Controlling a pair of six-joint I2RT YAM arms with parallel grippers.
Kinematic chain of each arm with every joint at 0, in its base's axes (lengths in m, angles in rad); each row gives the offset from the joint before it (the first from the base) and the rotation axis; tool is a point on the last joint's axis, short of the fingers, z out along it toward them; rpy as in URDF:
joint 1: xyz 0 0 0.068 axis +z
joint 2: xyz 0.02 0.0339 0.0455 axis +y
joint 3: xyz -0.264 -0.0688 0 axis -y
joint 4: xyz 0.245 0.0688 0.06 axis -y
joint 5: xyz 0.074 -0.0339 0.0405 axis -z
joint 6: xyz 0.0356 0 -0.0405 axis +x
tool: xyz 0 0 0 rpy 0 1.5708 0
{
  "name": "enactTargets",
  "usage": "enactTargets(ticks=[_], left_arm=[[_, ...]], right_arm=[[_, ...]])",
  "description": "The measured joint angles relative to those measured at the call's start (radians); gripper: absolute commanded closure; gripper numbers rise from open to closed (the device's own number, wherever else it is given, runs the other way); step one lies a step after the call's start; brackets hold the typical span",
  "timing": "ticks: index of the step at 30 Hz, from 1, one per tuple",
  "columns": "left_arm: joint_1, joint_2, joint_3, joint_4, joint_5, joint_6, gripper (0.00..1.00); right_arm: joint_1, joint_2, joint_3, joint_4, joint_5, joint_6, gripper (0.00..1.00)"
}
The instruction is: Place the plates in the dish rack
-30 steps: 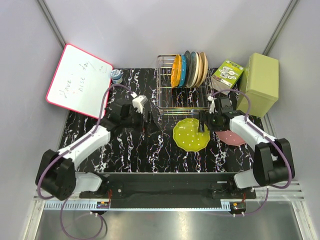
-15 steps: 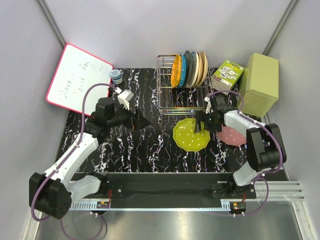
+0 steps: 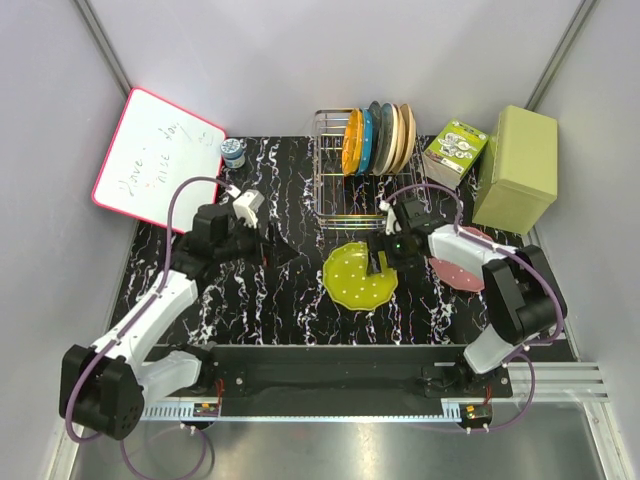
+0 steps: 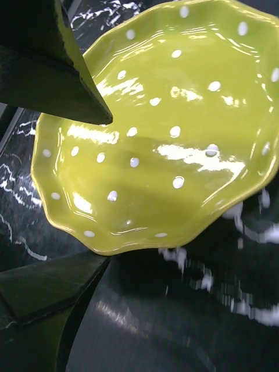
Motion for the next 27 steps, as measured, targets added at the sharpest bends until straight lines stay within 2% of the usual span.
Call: enactTargets(ticks=[4,11,19,24,27], left_arm=[[0.013,-0.003,-0.059,0.020,-0.029,-0.051,0.02],[0.050,0.004,-0.186,0.066,-0.068,-0.170,0.10],[0.050,0.115,-0.233,0.107,-0.081,-0.237,0.17],[0.050,0.172,-0.246,0.134,-0.080,-0.257,0.31],[0.049,0.201,-0.255,0.144,-0.073,-0.274,0.34]], right_arm=[[0.077,0.032,0.015,0.013,-0.003,0.003,0.06],[0.187,0.091,0.061,0.053,-0.032,0.040,0.05],[0.198,0.141,0.081,0.161,-0.103,0.138,0.05],[0.197,0.102,0.003,0.267,-0.148,0.211,0.05],[0.197,0.096,-0.015,0.287,-0.172,0.245,0.05]])
